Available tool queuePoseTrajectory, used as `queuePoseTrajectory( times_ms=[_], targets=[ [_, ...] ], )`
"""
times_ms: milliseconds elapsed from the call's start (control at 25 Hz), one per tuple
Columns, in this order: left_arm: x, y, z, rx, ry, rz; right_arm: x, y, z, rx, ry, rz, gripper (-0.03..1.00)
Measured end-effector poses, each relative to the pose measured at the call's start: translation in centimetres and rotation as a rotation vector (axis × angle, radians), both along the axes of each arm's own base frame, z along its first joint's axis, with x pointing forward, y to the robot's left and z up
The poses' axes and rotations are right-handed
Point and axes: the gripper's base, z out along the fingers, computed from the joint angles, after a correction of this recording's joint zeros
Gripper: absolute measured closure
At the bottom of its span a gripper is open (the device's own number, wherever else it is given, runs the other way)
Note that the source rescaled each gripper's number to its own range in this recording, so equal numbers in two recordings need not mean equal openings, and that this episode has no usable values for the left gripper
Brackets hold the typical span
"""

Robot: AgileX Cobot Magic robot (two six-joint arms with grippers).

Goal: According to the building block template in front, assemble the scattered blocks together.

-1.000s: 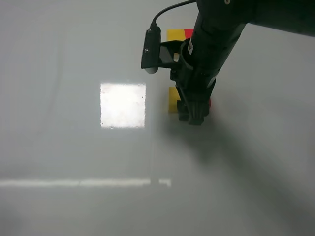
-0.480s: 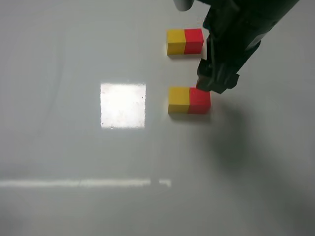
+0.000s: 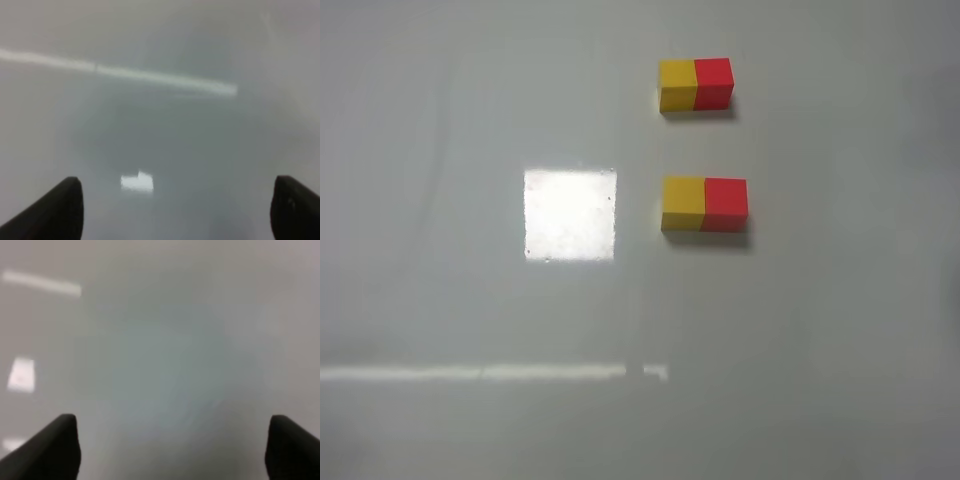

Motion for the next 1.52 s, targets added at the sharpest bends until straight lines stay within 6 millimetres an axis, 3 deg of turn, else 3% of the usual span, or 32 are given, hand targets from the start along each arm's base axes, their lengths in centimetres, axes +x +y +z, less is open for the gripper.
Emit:
queuePoseTrajectory(
  times_ms=[80, 200, 480, 640, 800, 1000, 1520],
  targets=[
    [0.0, 0.0, 0.0, 0.0, 0.0, 0.0, -1.4, -2.2, -1.8, 0.017, 0.047, -0.102, 0.25],
    [0.0, 0.0, 0.0, 0.0, 0.0, 0.0, -4.8, -3.2, -4.5, 0.069, 0.091, -0.166, 0.25],
    [0.0, 0.0, 0.0, 0.0, 0.0, 0.0, -15.2, -2.3, -11.3, 0.242, -0.022, -0.142, 0.25],
    [0.0, 0.0, 0.0, 0.0, 0.0, 0.0, -19.6, -2.2, -15.2, 0.27, -0.112, -0.123, 0.25],
    [0.0, 0.0, 0.0, 0.0, 0.0, 0.0, -22.5, -2.1, -17.8, 0.294, -0.208, -0.1, 0.25],
    [0.0, 0.0, 0.0, 0.0, 0.0, 0.0, -23.2, -2.0, -19.3, 0.275, -0.205, -0.082, 0.25],
    [0.0, 0.0, 0.0, 0.002, 0.0, 0.0, -21.8, -1.7, -19.4, 0.27, -0.312, -0.01, 0.28]
  ],
)
